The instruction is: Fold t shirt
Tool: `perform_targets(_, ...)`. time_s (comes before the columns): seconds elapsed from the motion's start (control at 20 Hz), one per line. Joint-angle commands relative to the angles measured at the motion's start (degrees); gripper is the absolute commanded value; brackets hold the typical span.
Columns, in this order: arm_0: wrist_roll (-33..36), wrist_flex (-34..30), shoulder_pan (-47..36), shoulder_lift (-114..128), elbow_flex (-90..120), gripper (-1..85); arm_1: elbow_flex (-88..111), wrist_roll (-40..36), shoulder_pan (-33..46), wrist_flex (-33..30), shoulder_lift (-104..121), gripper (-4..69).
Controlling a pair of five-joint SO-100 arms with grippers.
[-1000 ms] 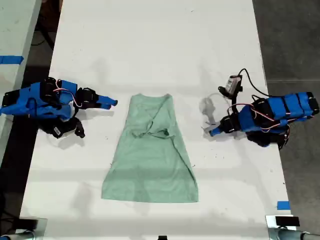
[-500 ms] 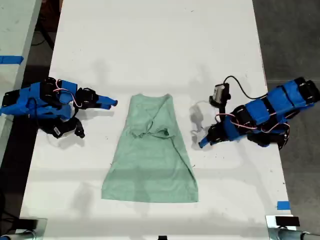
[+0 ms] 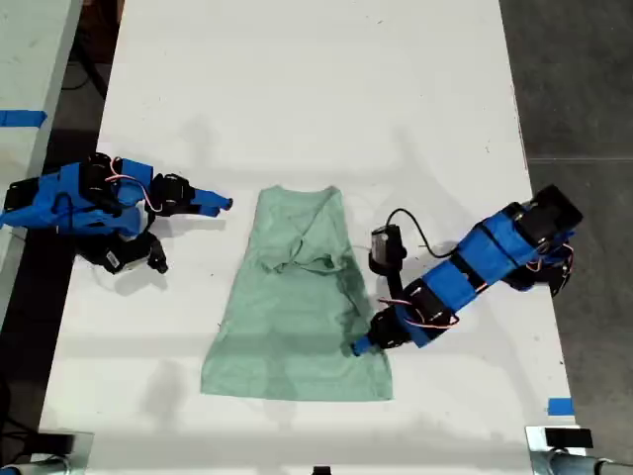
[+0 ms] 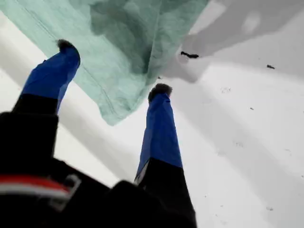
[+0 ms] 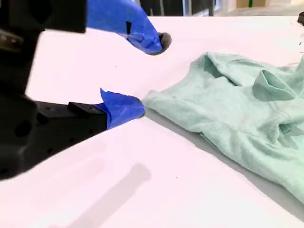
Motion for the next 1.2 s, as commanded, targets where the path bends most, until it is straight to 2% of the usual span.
perform_targets(0.0, 0.5, -0.1, -0.4, 0.4, 2.7, 17.7, -5.6, 4.3, -3.3, 2.0, -1.0, 26.9)
perform_targets(0.15, 0.4, -0.1, -0.4, 0.4, 2.7, 17.7, -5.3, 5.4, -4.1, 0.6, -5.1, 23.8)
perform_targets(0.3, 0.4, -0.1, -0.4, 0.4, 2.7, 17.7, -2.5, 3.6, -2.8, -3.5, -6.4, 21.9)
perform_targets(0.35, 0.4, -0.1, -0.4, 0.4, 2.7, 17.7, -1.9, 3.3, -2.4, -4.4, -6.4, 12.4)
perform_targets(0.4, 0.4, -0.1, -0.4, 0.4, 2.7, 17.7, -2.0, 2.7, -2.1, -4.7, -6.4, 6.6)
perform_targets(0.65, 0.4, -0.1, -0.4, 0.4, 2.7, 17.7, -4.4, -2.3, -0.7, -4.7, -5.5, 1.7)
perform_targets(0.85, 0.4, -0.1, -0.4, 0.4, 2.7, 17.7, -4.7, -3.3, -0.3, -4.3, -5.2, 1.7)
perform_targets(0.95, 0.4, -0.1, -0.4, 0.4, 2.7, 17.7, -7.3, -3.3, -0.3, -1.8, -4.6, 1.7)
perform_targets(1.05, 0.4, -0.1, -0.4, 0.4, 2.7, 17.7, -13.7, -6.3, 0.4, 2.2, -4.6, 1.5)
perform_targets(1.15, 0.4, -0.1, -0.4, 0.4, 2.7, 17.7, -19.4, -12.1, 1.7, 1.7, -4.6, 1.5)
